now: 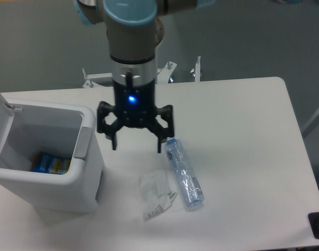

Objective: Open the trash can

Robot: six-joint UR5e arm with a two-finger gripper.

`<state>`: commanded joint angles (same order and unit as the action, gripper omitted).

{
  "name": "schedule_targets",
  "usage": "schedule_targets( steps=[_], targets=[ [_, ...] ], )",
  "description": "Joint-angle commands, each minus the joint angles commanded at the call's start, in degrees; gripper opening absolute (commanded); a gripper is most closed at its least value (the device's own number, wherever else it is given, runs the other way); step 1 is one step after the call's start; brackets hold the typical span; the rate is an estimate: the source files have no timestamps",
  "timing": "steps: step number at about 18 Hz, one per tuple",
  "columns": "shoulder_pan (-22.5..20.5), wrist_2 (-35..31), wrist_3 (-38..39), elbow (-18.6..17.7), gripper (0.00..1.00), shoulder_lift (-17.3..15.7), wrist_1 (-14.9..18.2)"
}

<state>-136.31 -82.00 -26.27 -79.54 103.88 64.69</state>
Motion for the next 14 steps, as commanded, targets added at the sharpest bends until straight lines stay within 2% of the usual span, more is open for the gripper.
schedule_targets(
  steps=[4, 7, 12, 14],
  targets=[
    [-4.7, -0.1, -4.2, -0.1, 1.00, 3.1, 0.3],
    [-8.0, -0.2, -11.8, -0.2, 1.00, 5.5, 0.9],
    [-12.1, -2.8, -26.7, -0.2, 1.00, 8.0, 5.6],
    [-13.1, -3.6, -30.8, 0.8, 1.00, 9.2, 5.8]
  ],
)
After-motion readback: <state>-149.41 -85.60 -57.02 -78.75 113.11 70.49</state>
